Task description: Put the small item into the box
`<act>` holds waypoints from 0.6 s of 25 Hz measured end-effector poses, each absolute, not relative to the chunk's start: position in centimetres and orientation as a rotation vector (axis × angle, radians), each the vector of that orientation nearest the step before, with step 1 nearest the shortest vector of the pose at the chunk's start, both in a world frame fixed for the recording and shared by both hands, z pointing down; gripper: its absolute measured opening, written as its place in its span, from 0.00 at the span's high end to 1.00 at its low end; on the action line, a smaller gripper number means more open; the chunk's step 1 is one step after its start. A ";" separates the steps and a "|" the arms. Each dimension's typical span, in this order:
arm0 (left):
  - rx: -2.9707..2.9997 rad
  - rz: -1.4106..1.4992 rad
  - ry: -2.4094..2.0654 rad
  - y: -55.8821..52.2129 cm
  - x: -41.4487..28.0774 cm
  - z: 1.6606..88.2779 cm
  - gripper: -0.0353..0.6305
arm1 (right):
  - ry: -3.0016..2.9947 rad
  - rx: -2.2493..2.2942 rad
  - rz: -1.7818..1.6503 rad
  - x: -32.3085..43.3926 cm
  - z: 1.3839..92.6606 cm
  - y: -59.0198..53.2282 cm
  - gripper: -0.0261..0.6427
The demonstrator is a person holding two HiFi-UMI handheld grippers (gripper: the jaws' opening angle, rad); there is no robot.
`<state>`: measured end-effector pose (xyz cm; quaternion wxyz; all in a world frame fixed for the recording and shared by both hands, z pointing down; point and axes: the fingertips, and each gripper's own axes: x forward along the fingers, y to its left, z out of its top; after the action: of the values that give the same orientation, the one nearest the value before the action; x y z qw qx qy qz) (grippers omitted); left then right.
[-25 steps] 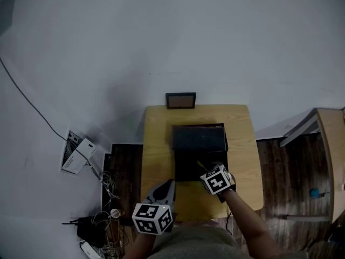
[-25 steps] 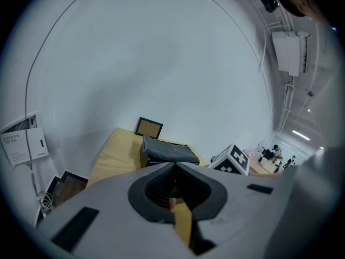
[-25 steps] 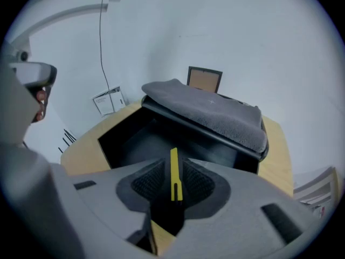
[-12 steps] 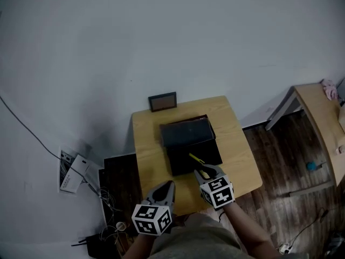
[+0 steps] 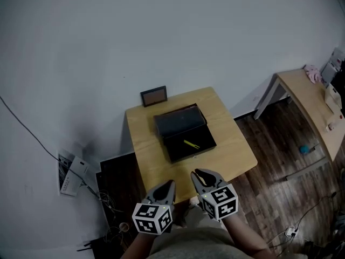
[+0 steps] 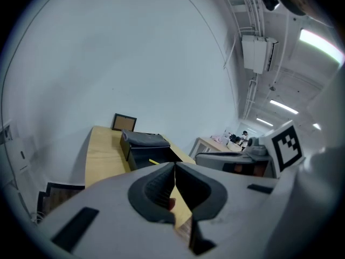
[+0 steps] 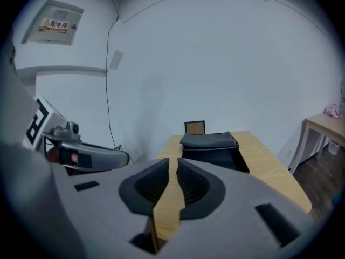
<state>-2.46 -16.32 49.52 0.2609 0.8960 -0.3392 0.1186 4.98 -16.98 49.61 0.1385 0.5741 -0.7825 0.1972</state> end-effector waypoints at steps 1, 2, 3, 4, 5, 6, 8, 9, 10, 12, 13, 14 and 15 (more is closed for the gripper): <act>2.429 0.320 -0.913 -15.7 -2.7 49.5 0.94 | -2.261 1.679 0.568 4.7 49.4 -16.2 0.90; 2.432 0.318 -0.908 -15.0 -3.0 49.4 0.94 | -2.260 1.695 0.566 4.5 49.1 -15.4 0.90; 2.436 0.315 -0.904 -14.4 -3.3 49.3 0.94 | -2.262 1.711 0.562 4.3 48.8 -14.6 0.91; 2.440 0.312 -0.900 -13.8 -3.6 49.2 0.94 | -2.268 1.730 0.557 4.0 48.5 -13.9 0.91; 2.443 0.308 -0.898 -13.2 -3.8 49.1 0.94 | -2.277 1.751 0.553 3.7 48.0 -13.2 0.91; 2.445 0.303 -0.896 -12.6 -4.1 48.9 0.94 | -2.287 1.770 0.549 3.4 47.6 -12.6 0.92; 2.448 0.291 -0.897 -11.6 -4.7 48.7 0.94 | -2.306 1.798 0.545 2.7 46.8 -11.2 0.92; 2.449 0.285 -0.900 -11.1 -5.0 48.5 0.94 | -2.315 1.807 0.540 2.4 46.5 -10.6 0.92; 2.449 0.279 -0.902 -10.7 -5.3 48.4 0.94 | -2.324 1.815 0.534 2.0 46.3 -10.0 0.93; 2.451 0.266 -0.904 -9.9 -6.0 48.2 0.94 | -2.334 1.827 0.520 1.3 45.9 -8.9 0.93; 2.453 0.261 -0.904 -9.5 -6.3 48.1 0.94 | -2.337 1.831 0.515 1.0 45.8 -8.4 0.93; 2.456 0.257 -0.904 -9.1 -6.5 48.0 0.94 | -2.341 1.835 0.512 0.8 45.7 -8.0 0.93; 2.459 0.253 -0.903 -8.7 -6.8 48.0 0.94 | -2.344 1.838 0.511 0.5 45.7 -7.5 0.93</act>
<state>-6.77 -8.74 47.95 0.2523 0.9041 -0.3320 0.0930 0.53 -7.55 45.66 0.0595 0.6071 -0.7742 0.1687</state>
